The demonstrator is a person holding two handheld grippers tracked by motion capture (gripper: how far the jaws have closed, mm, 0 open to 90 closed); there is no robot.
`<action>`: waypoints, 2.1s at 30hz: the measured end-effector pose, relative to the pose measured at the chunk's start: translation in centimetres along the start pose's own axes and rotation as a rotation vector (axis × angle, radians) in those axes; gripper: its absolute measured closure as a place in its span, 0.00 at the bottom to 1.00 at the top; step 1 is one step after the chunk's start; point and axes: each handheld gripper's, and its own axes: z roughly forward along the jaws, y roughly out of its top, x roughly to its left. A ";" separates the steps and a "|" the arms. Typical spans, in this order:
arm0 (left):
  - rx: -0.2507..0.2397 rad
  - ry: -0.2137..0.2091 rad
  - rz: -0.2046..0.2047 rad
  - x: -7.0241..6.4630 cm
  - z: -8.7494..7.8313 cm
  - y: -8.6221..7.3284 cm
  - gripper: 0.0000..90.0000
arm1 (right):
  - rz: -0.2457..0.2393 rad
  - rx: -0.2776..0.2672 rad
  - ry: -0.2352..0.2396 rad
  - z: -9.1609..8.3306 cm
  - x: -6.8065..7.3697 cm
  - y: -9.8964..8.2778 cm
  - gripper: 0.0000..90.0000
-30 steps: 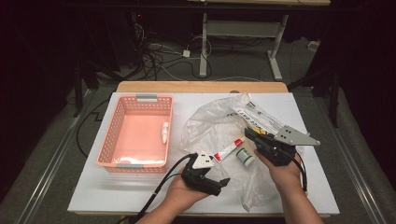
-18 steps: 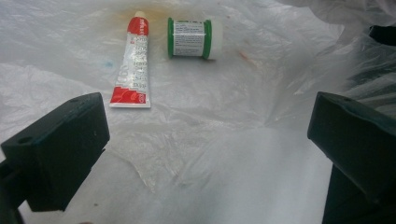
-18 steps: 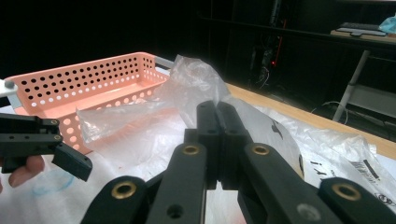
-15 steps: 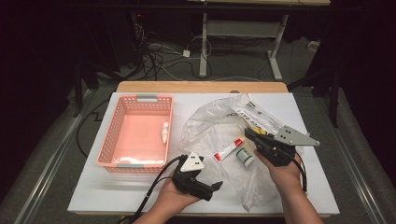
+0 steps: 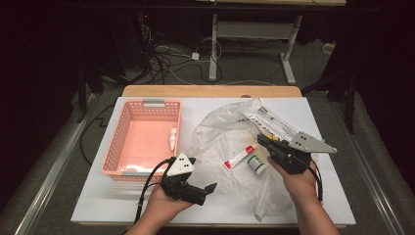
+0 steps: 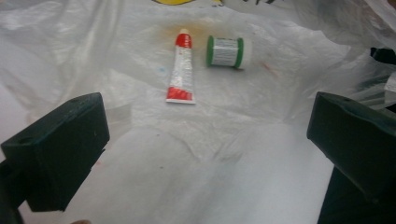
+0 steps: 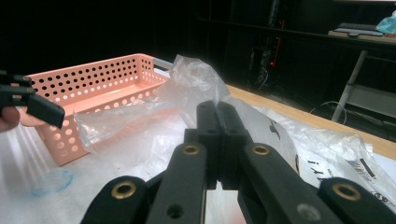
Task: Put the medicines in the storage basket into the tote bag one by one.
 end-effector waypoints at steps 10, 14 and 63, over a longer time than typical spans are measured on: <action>-0.002 0.108 -0.031 2.6 -1.9 -0.6 0.00 | 0.003 0.000 -0.001 -0.1 -0.1 0.0 1.00; 0.000 0.159 -0.042 3.7 -2.6 -0.9 0.00 | -0.001 0.000 -0.002 -0.1 -0.1 0.0 1.00; -0.006 0.348 -0.229 12.9 -4.1 2.4 0.00 | -0.009 0.000 -0.005 -0.1 -0.1 0.0 1.00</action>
